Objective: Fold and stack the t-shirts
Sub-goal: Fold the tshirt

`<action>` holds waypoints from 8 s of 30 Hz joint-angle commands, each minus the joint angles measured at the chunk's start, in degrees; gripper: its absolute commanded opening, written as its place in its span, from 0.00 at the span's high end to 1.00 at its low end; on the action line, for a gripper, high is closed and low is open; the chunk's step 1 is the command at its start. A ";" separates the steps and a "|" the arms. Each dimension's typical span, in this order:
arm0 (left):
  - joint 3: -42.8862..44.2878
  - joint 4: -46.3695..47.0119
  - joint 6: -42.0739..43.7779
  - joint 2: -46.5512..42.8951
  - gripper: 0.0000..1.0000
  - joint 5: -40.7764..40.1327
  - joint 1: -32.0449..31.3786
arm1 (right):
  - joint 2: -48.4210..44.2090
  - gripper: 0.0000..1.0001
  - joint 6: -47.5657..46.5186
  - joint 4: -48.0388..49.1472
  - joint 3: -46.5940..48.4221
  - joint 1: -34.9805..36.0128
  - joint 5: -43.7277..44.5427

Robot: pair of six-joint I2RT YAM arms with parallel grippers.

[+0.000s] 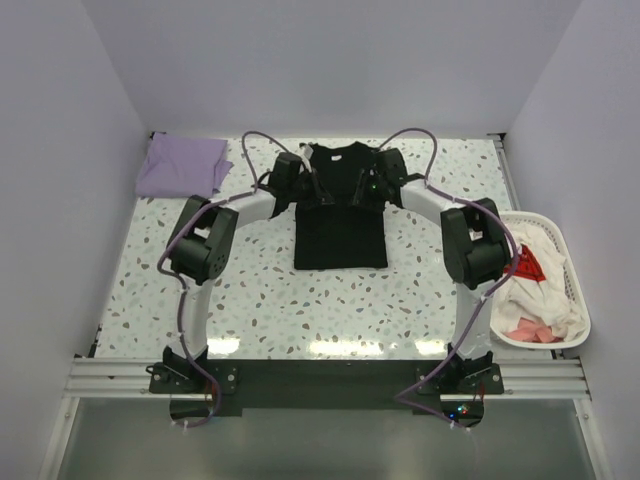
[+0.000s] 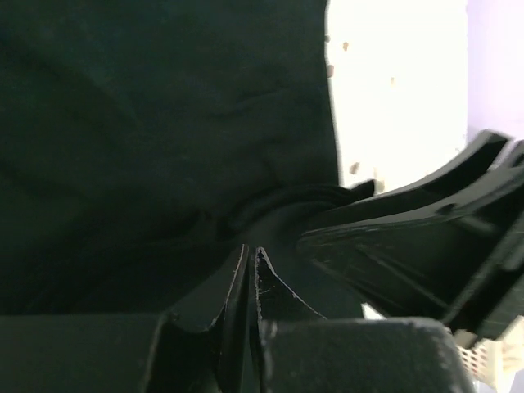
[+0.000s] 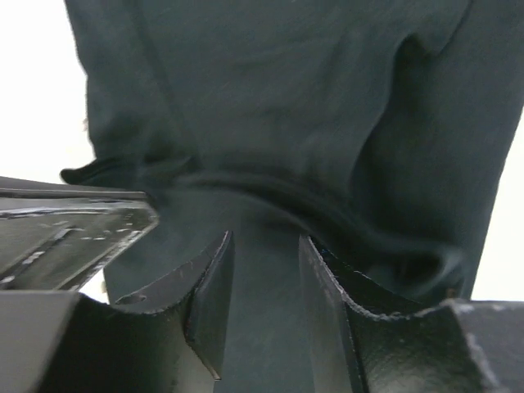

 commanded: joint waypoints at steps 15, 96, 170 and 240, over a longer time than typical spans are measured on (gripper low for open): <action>0.73 0.02 2.90 4.68 0.90 0.89 3.50 | 3.86 0.62 -0.69 -1.22 0.60 -8.21 -2.59; -44.00 19.35 -4.48 -19.31 0.92 3.78 -5.29 | -29.98 0.64 7.39 5.98 -44.04 -2.13 2.07; -58.32 17.96 -9.93 -33.98 1.00 -5.00 -6.25 | -41.05 1.00 6.78 9.86 -52.39 -6.45 0.49; 27.43 6.52 -12.83 18.80 1.00 16.00 11.50 | 14.13 1.00 10.82 -2.11 23.88 -16.12 -16.74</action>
